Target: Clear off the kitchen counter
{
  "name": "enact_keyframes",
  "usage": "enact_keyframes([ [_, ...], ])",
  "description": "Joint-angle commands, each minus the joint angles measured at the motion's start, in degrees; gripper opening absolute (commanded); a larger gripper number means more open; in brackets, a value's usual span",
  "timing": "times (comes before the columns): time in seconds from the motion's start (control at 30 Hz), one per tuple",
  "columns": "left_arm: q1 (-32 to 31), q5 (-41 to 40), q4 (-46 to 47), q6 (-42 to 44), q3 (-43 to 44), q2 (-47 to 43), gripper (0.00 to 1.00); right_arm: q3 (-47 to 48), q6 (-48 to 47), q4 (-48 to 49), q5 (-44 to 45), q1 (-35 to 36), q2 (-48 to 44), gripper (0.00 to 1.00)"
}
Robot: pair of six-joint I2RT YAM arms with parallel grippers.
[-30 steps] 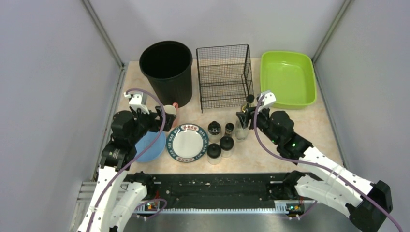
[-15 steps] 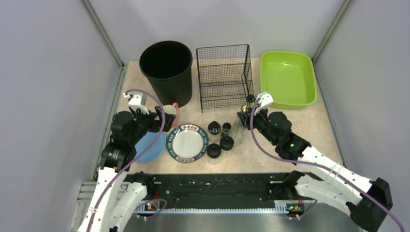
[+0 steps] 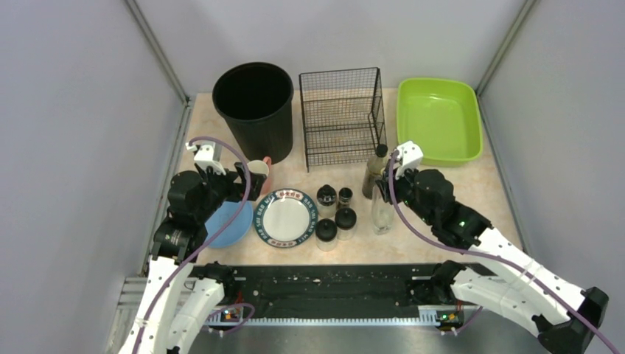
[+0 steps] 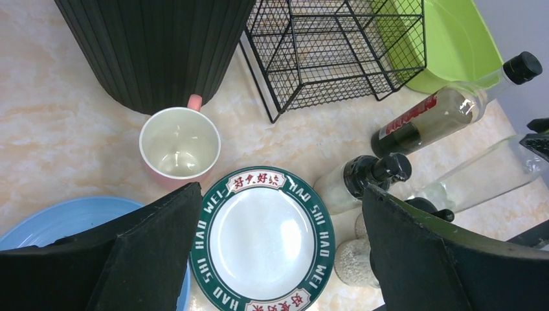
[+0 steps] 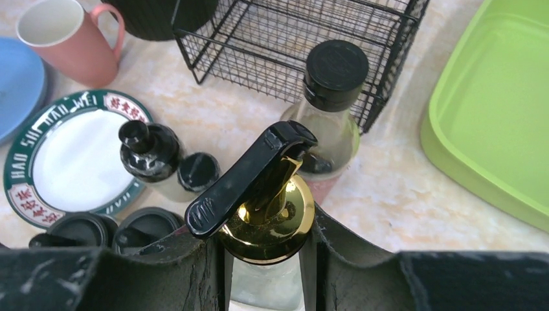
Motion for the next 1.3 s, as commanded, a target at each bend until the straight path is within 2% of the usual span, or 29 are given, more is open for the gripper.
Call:
enact_keyframes([
  [0.0,0.1,-0.9,1.4,0.5,0.0,-0.4,0.98,10.4,-1.5,-8.6,4.1,0.6,-2.4,0.0],
  [0.13,0.1,-1.5,1.1,0.3,0.1,-0.4,0.97,18.5,-1.7,-17.8,8.6,0.5,-1.5,0.0],
  [0.27,0.1,-1.4,1.0,0.0,0.3,-0.4,0.97,24.2,-3.1,-21.3,15.3,0.5,1.1,0.0],
  [0.47,0.1,-4.0,0.4,-0.5,0.3,-0.8,0.96,32.7,-8.2,-18.6,23.4,0.5,5.7,0.0],
  [0.6,0.0,-4.6,0.0,-0.7,0.5,-0.9,0.96,35.9,-14.3,-11.3,25.6,-0.1,9.7,0.0],
  [0.7,-0.2,-5.9,-0.4,-0.7,0.5,-1.3,0.96,37.1,-17.7,-5.0,22.6,-3.4,12.9,0.0],
  [0.87,-0.8,-6.9,-0.7,-0.4,0.4,-1.8,0.96,42.5,-18.1,0.8,14.3,-10.8,19.7,0.0],
  [1.27,-0.9,-6.1,-0.1,-0.5,0.2,-3.2,0.96,56.7,-21.3,15.0,-2.2,-17.6,36.1,0.0],
])
